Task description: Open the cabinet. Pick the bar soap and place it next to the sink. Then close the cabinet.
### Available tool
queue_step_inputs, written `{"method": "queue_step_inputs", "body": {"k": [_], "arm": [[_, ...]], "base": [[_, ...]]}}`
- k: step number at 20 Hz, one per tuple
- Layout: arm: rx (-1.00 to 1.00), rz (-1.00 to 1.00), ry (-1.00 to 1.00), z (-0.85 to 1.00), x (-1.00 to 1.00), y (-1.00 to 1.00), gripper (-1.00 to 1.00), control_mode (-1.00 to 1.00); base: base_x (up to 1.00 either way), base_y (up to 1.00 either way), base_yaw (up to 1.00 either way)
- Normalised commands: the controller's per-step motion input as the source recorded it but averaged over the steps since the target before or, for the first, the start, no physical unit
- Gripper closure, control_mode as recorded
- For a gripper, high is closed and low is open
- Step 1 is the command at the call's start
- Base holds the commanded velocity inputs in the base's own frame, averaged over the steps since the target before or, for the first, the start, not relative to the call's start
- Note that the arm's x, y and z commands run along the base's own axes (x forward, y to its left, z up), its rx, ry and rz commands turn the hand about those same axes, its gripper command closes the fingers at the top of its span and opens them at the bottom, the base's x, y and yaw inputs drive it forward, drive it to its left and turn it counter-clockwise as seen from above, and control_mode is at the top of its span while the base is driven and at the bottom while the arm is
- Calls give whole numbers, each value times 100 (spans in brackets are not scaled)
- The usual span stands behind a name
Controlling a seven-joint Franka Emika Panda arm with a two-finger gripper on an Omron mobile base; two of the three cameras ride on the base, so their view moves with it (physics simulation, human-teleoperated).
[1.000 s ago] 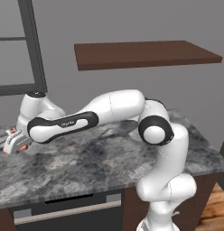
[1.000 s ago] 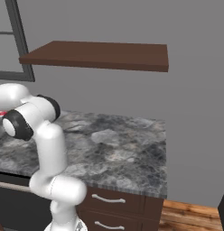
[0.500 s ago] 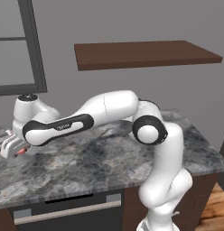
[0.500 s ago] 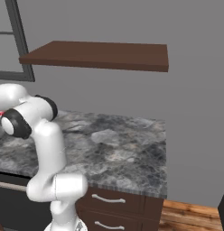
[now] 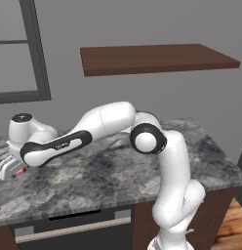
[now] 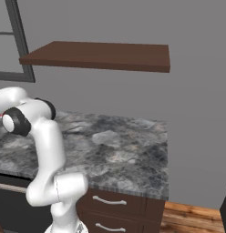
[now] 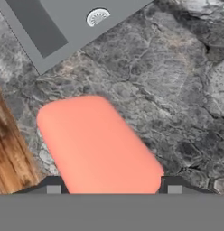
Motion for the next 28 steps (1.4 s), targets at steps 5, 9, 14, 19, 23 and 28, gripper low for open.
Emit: {"method": "queue_step_inputs", "body": {"k": [5,9,14,19,23,28], "arm": [[-5,-1,0,-38,21,30,100,-100],[-3,0,0,-31,30,35,100,-100],[-1,0,0,-23,28,31,100,-100],[-1,0,0,-26,30,29,100,-100],[0,0,0,-13,12,42,100,-100],[0,0,2,-18,11,35,100,-100]], "base": [[0,0,0],[0,0,0],[0,0,0],[0,0,0],[0,0,0],[0,0,0]]}}
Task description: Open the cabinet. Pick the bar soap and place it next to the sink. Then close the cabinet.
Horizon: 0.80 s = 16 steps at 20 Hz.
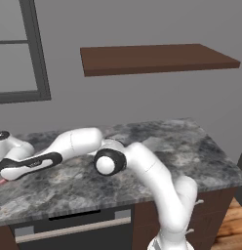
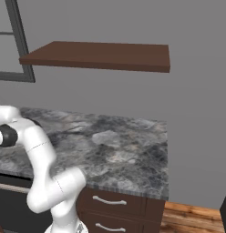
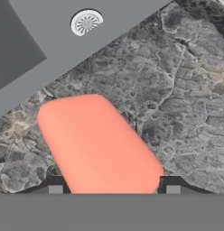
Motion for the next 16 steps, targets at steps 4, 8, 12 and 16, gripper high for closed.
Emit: {"method": "queue_step_inputs", "body": {"k": [4,8,12,16], "arm": [[0,0,7,-27,9,20,100,-100],[-1,-2,8,-6,3,0,100,-100],[0,0,3,0,0,0,-100,-100],[0,0,0,0,0,0,-100,-100]], "base": [[0,0,0],[0,0,0],[0,0,0],[0,0,0]]}}
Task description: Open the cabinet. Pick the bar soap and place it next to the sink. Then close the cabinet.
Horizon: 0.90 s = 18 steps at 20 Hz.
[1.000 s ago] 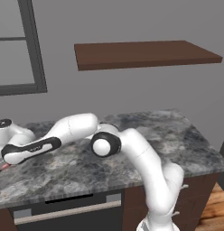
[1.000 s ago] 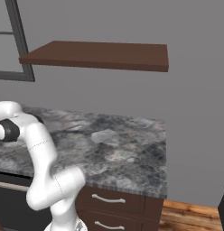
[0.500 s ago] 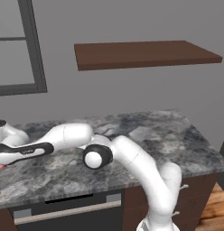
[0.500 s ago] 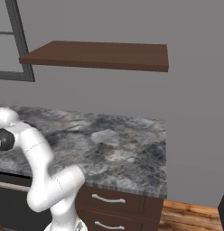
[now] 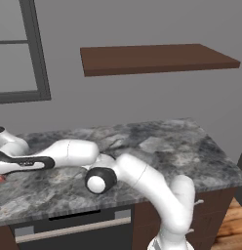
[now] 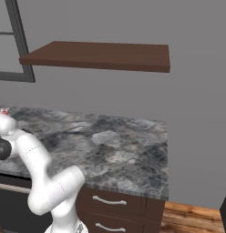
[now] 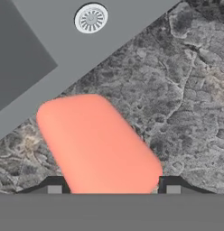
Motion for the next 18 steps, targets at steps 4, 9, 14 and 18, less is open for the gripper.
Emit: {"method": "queue_step_inputs", "body": {"k": [4,9,14,18], "arm": [[0,0,-8,0,0,0,-100,-100],[-1,0,-3,0,0,0,-100,-100],[0,0,-1,42,-39,-21,-100,-100],[0,0,0,80,-40,-36,-100,-100]], "base": [[0,0,0],[0,0,0],[0,0,0],[0,0,0]]}}
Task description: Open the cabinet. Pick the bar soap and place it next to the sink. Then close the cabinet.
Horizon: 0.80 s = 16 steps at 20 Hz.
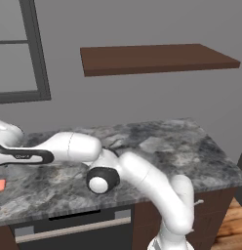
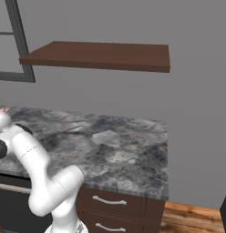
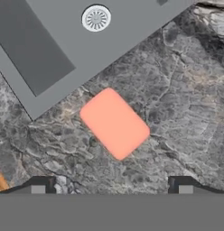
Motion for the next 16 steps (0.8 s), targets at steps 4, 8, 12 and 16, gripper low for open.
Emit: {"method": "queue_step_inputs", "body": {"k": [4,8,12,16], "arm": [[0,-4,0,33,-28,-60,-100,-100],[0,-6,0,32,-45,-73,-100,-100],[7,-7,-4,47,-93,-75,-100,-100],[17,-12,-6,38,-100,-92,-100,-100]], "base": [[0,0,0],[0,0,0],[0,0,0],[0,0,0]]}}
